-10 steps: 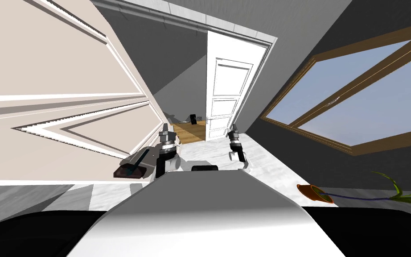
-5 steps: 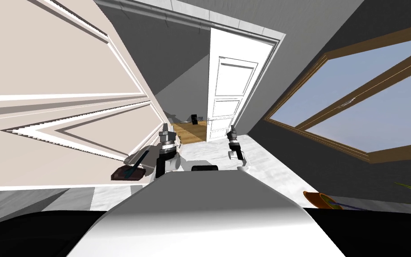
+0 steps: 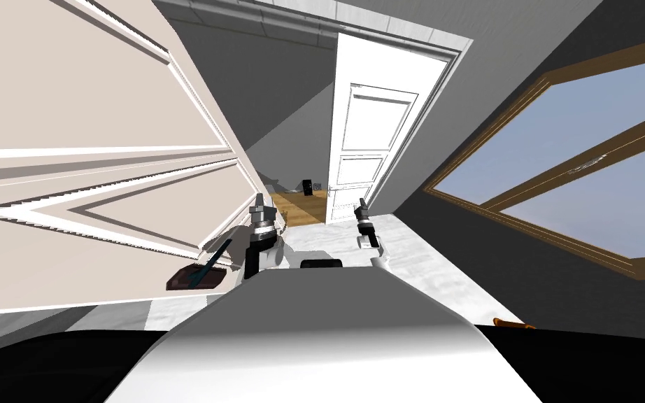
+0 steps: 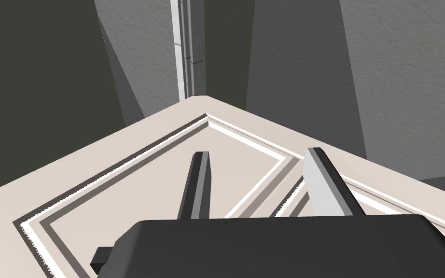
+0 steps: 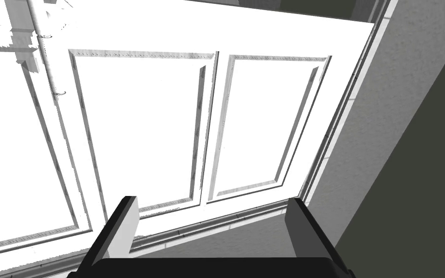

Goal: Pull the door open

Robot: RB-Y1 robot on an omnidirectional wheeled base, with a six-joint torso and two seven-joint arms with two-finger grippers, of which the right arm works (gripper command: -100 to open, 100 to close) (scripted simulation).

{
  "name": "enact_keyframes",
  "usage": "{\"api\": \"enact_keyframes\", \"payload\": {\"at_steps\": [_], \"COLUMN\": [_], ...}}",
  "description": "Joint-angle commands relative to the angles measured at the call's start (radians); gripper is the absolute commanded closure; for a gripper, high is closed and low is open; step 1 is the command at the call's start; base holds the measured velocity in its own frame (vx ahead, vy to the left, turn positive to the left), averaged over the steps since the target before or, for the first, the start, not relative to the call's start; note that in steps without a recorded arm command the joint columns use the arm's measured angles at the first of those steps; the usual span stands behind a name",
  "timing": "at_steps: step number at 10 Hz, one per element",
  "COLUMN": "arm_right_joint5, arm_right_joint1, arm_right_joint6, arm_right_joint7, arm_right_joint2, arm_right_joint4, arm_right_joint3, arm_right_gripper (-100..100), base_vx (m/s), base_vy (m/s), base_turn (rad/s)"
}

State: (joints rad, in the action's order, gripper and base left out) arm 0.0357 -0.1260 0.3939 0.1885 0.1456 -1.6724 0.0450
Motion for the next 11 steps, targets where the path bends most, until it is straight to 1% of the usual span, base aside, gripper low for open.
{"api": "enact_keyframes", "payload": {"at_steps": [1,3,4,6,11], "arm_right_joint5": [-0.003,-0.010,-0.010,-0.016,-0.031], "arm_right_joint1": [0.024,0.053,0.053,0.082,0.151], "arm_right_joint6": [-0.003,-0.007,-0.007,-0.011,-0.021], "arm_right_joint7": [-0.002,0.000,0.000,0.001,0.003], "arm_right_joint2": [0.004,0.013,0.013,0.022,0.042], "arm_right_joint4": [0.044,0.099,0.105,0.165,0.308], "arm_right_joint3": [0.001,0.001,0.001,0.001,0.002], "arm_right_gripper": [-100,-100,-100,-100,-100], "base_vx": [0.059,0.092,0.076,0.055,0.104], "base_vy": [-0.005,-0.005,0.000,-0.002,-0.016], "base_turn": [0.046,0.092,0.024,0.073,0.082]}}
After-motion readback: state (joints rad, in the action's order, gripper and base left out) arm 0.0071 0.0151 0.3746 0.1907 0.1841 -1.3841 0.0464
